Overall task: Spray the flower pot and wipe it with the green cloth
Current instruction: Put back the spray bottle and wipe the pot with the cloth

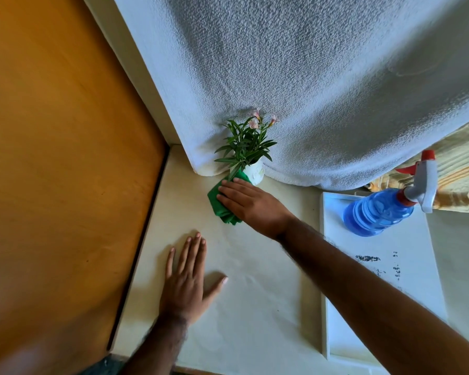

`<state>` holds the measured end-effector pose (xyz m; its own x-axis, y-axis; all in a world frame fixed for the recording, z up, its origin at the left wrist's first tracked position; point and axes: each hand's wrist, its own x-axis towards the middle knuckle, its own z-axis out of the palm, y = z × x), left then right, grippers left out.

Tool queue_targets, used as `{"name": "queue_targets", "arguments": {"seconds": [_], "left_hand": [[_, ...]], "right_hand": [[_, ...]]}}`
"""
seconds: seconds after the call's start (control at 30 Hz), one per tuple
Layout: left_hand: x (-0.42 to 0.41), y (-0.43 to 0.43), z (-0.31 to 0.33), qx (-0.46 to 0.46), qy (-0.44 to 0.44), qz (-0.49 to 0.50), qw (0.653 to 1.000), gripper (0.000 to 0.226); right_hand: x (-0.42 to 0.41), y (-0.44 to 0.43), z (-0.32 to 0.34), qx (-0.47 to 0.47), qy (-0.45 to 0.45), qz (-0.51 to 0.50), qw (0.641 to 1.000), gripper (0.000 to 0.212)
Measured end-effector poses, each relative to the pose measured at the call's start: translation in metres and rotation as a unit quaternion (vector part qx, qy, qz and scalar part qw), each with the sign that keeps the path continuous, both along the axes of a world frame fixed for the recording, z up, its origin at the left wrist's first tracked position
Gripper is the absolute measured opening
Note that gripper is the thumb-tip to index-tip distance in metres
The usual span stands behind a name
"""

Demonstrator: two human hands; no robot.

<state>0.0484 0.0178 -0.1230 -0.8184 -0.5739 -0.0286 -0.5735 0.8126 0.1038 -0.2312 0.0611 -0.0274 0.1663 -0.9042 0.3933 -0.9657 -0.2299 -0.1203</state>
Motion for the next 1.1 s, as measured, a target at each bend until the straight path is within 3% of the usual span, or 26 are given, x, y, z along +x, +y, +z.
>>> {"name": "queue_targets", "arguments": {"seconds": [0.43,0.7,0.83,0.97,1.1], "left_hand": [[0.002,-0.001,-0.006,0.01,0.001,0.002,1.0,0.104],[0.002,0.0,-0.004,0.004,0.003,-0.001,1.0,0.104],[0.001,0.001,-0.002,0.005,0.003,0.0,1.0,0.103],[0.0,0.001,0.001,0.005,0.002,0.002,1.0,0.102],[0.0,0.001,0.003,0.008,-0.002,0.003,1.0,0.102]], "right_hand": [[-0.006,0.009,-0.021,0.097,-0.065,0.004,0.993,0.035],[-0.012,0.005,-0.007,0.029,-0.04,-0.034,0.998,0.033],[-0.011,0.011,-0.018,0.093,-0.091,-0.005,0.992,0.04],[-0.007,0.018,-0.019,0.209,-0.183,-0.075,0.958,0.068],[0.0,0.013,-0.004,0.179,-0.154,-0.034,0.971,0.063]]}}
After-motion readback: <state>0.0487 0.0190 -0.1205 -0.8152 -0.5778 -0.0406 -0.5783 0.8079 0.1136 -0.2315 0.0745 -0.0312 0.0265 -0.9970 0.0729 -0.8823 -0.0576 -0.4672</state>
